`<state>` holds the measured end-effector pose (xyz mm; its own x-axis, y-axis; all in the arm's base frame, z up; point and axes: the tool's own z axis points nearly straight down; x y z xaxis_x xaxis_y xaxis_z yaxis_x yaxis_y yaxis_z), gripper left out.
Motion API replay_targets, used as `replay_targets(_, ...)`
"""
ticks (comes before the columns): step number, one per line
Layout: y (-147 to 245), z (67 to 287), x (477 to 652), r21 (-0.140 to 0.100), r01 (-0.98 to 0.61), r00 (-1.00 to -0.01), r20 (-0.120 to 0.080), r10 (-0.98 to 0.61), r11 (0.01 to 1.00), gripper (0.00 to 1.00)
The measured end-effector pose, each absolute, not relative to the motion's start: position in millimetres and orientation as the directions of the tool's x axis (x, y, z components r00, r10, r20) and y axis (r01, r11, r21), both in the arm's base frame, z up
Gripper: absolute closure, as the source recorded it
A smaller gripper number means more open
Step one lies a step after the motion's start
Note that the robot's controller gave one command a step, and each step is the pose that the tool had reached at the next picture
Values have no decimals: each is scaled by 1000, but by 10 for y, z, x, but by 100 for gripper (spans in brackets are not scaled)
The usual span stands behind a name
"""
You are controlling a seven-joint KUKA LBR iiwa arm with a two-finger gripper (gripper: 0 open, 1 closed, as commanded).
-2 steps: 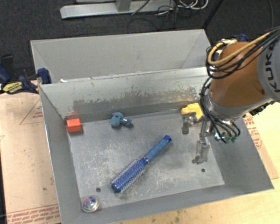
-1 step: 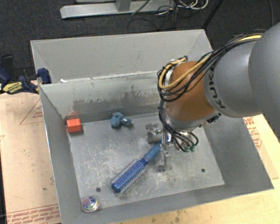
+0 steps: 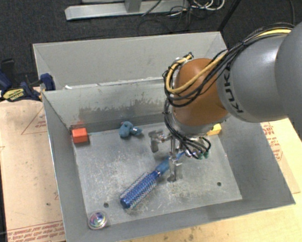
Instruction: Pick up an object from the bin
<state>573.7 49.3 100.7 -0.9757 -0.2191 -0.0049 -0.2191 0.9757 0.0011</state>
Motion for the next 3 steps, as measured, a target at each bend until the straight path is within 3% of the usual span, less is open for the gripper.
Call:
replay_targets(1, 495, 992, 5656, 2, -123, -992, 0, -123, 992, 0)
replay_targets(2, 480, 684, 5651, 1, -171, -985, 1, -171, 985, 0)
replay_targets(3, 485, 687, 5656, 1, -171, -985, 0, -171, 985, 0)
